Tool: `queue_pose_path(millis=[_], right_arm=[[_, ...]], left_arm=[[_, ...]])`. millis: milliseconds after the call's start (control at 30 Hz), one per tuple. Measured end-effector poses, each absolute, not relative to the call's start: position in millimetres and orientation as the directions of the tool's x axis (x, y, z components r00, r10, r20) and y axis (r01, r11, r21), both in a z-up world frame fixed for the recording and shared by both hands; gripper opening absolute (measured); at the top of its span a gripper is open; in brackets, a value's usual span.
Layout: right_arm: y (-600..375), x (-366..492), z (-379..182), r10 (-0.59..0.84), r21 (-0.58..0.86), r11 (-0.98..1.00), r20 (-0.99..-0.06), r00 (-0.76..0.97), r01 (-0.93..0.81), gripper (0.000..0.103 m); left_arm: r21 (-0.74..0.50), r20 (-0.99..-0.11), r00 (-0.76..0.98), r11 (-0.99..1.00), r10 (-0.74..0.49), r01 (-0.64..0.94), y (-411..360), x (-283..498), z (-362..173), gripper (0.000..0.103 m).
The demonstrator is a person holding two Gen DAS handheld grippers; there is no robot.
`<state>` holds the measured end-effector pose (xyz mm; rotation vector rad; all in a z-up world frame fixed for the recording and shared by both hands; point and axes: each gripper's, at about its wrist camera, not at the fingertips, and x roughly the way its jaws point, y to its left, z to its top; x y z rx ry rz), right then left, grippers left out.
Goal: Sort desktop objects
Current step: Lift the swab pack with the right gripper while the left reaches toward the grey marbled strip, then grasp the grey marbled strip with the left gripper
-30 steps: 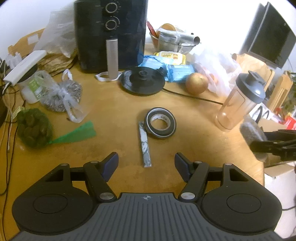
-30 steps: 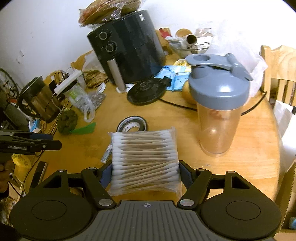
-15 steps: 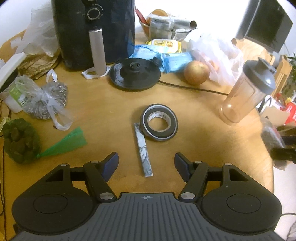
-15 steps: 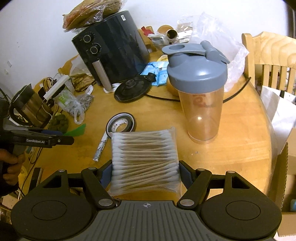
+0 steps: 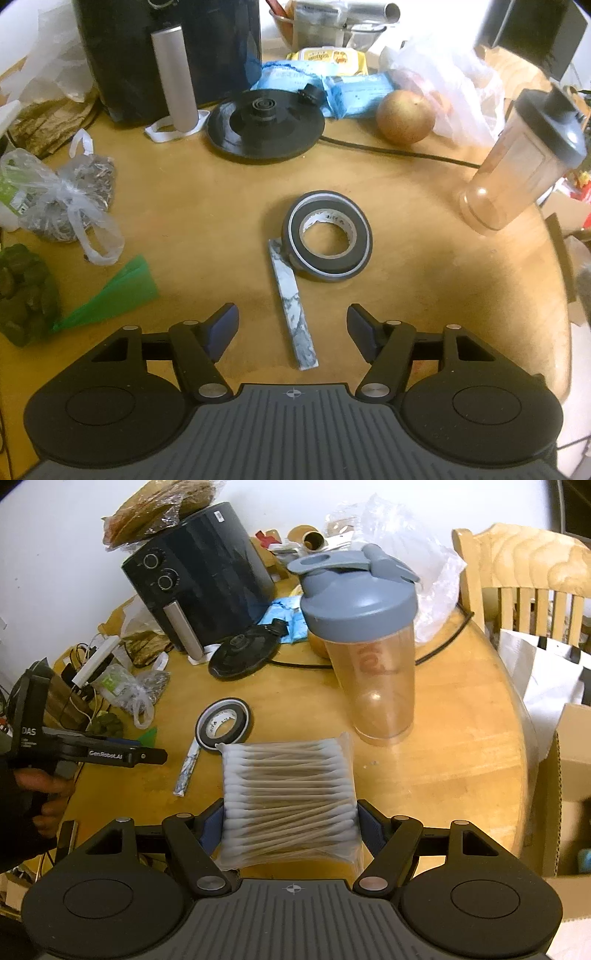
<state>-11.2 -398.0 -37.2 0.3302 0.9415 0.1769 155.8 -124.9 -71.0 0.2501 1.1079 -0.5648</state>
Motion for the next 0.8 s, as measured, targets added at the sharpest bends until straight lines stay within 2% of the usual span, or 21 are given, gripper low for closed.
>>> queue_pose_path(millis=[100, 433, 533, 633, 667, 700, 800], right_arm=[[-398.9, -12.9, -39.4, 0.286, 0.354, 0.935, -0.767, 0.575, 0.007, 0.075], [-401.4, -17.5, -44.0, 0.270, 0.355, 0.934, -0.779, 0.566, 0.043, 0.075], [-403.1, -17.8, -45.3, 0.268, 0.356, 0.933, -0.782, 0.563, 0.050, 0.075], [-403.2, -17.2, -45.5, 0.267, 0.356, 0.933, -0.783, 0.563, 0.054, 0.075], [-403.4, -17.1, -45.6, 0.267, 0.357, 0.933, -0.782, 0.563, 0.054, 0.075], [-403.5, -17.2, -45.5, 0.266, 0.357, 0.932, -0.782, 0.563, 0.055, 0.075], [-403.8, -17.6, -46.0, 0.266, 0.359, 0.932, -0.782, 0.563, 0.058, 0.075]], left_arm=[[-0.077, -0.904, 0.313, 0.831, -0.292, 0.551, -128.7, 160.8, -80.5, 0.056], [-0.068, -0.917, 0.289, 0.824, -0.273, 0.563, -139.6, 177.4, -103.0, 0.049], [-0.070, -0.919, 0.283, 0.820, -0.274, 0.568, -143.1, 180.3, -108.3, 0.044], [-0.067, -0.920, 0.282, 0.818, -0.272, 0.571, -144.9, 182.4, -111.3, 0.043], [-0.066, -0.920, 0.283, 0.818, -0.272, 0.571, -145.3, 183.1, -112.1, 0.042], [-0.065, -0.919, 0.284, 0.817, -0.272, 0.572, -145.7, 183.8, -112.8, 0.034], [-0.058, -0.921, 0.286, 0.818, -0.266, 0.573, -146.9, 186.3, -116.3, 0.032]])
